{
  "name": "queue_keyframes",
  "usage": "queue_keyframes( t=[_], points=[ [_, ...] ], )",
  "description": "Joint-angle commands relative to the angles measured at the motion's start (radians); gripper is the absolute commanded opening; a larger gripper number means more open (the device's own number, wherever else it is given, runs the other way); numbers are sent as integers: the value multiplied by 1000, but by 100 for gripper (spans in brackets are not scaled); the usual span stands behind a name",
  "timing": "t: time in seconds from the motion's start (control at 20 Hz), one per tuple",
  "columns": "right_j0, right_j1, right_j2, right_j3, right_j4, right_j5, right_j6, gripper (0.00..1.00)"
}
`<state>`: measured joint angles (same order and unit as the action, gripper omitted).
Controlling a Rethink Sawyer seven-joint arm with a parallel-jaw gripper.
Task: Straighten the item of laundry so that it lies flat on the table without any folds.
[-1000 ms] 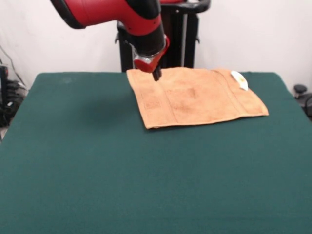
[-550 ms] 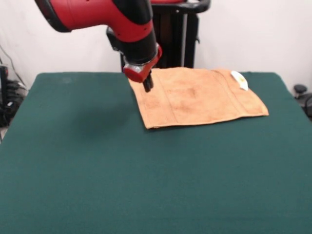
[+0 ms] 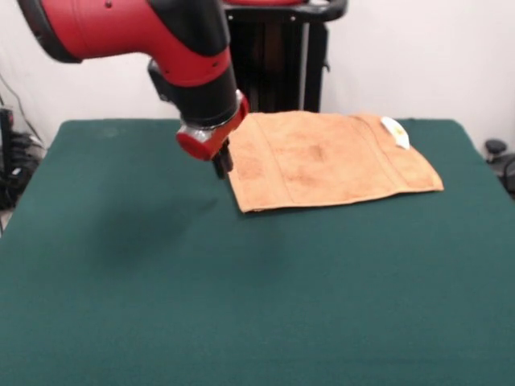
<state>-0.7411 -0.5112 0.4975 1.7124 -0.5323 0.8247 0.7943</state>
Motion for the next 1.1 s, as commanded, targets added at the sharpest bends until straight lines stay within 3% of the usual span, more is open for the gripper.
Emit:
queue_keyframes(
  t=[0.05, 0.3, 0.7, 1.1],
  points=[
    [48, 153, 89, -193, 8, 132, -145, 0],
    [49, 208, 92, -246, -14, 140, -185, 0],
    [29, 262, 110, -287, 29, 204, -193, 0],
    [14, 238, 129, -250, 13, 214, -192, 0]
  ],
)
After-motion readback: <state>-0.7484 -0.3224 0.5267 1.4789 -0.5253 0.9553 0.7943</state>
